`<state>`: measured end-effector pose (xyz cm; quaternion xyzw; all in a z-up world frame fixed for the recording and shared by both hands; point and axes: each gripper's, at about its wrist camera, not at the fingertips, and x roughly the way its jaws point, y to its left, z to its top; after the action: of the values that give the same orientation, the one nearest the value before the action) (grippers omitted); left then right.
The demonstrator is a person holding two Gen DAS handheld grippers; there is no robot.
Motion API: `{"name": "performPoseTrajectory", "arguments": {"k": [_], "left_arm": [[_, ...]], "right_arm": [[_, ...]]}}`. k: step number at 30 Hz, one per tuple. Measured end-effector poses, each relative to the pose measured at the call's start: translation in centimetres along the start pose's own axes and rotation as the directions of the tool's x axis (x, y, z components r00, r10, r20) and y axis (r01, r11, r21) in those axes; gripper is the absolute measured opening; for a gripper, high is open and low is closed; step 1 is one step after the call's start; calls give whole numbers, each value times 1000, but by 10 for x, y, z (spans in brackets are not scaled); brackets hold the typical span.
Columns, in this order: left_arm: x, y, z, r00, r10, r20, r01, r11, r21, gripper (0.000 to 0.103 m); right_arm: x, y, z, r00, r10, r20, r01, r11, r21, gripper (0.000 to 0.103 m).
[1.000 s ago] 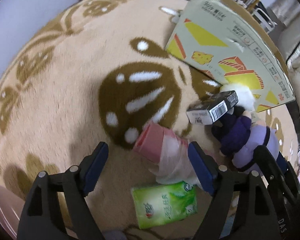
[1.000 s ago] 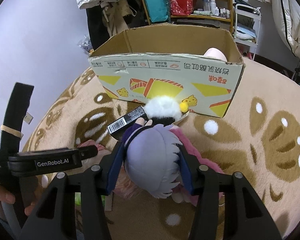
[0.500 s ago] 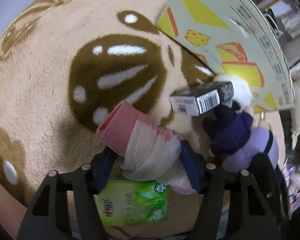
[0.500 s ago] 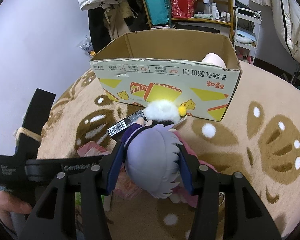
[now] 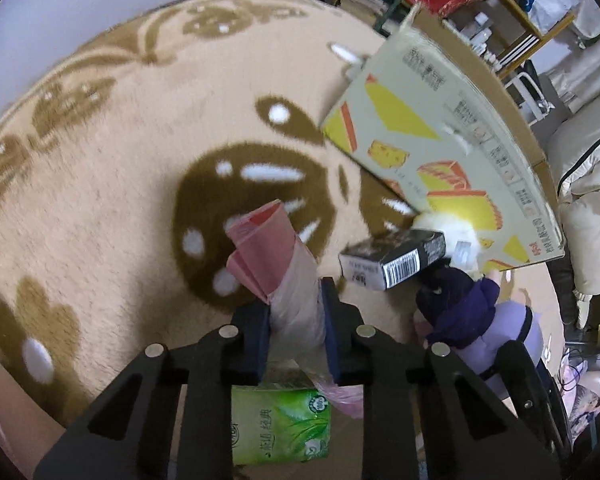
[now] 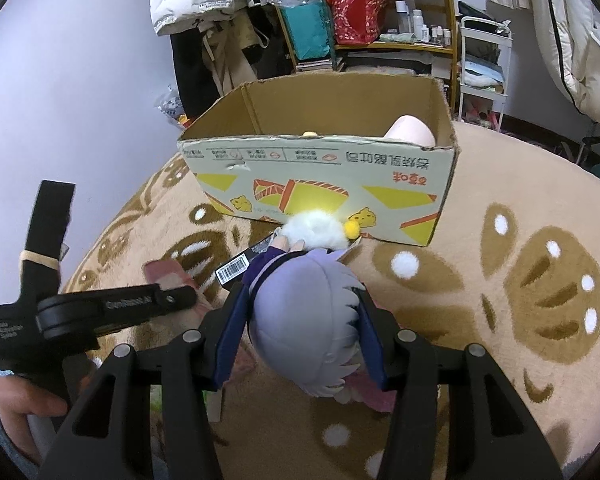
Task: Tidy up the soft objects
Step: 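Lift the towel roll and doll and drop both into the box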
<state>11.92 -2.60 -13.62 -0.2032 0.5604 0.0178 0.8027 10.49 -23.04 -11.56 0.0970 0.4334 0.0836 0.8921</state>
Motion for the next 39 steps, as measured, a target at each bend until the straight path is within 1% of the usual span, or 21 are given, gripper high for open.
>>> {"name": "performPoseTrajectory", "arguments": {"k": [3,5,9,12,13,16,23,26,29,34,39], "left_arm": [[-16,1,-2,998,29,63,-31,999,34,19],[-27,2,-1,994,25,104,-31,998,49,17],[-44,-1,5,987,27,157,-39,997,74,17],[-55,-4,12,977,39,211,-62,993,104,17],[-53,-9,13,974,40,223,-66,991,113,17],[-62,-15,18,960,44,275,-88,985,149,17],[-83,-27,26,935,45,352,-123,972,202,17],[-94,-36,31,914,49,403,-158,958,240,17],[-100,-45,38,905,38,423,-163,950,265,17],[-108,-64,55,881,21,473,-186,934,304,17],[-110,-84,75,865,-4,502,-191,922,337,17]], "right_arm": [[-9,-3,3,999,5,39,-6,1000,19,55],[-16,-5,5,998,6,59,-8,1000,18,55],[-30,-7,9,995,-18,93,16,1000,22,55],[-40,-8,12,993,-29,116,26,999,27,55],[-43,-7,13,992,-34,122,31,999,26,55],[-51,-7,17,988,-51,143,48,999,24,55],[-69,-5,31,977,-83,195,83,997,10,55],[-76,-6,40,971,-93,219,95,995,3,55],[-79,-10,51,966,-98,239,100,995,4,55],[-79,-16,71,957,-109,270,112,994,3,55],[-73,-19,93,950,-121,288,130,991,-15,55]]}}
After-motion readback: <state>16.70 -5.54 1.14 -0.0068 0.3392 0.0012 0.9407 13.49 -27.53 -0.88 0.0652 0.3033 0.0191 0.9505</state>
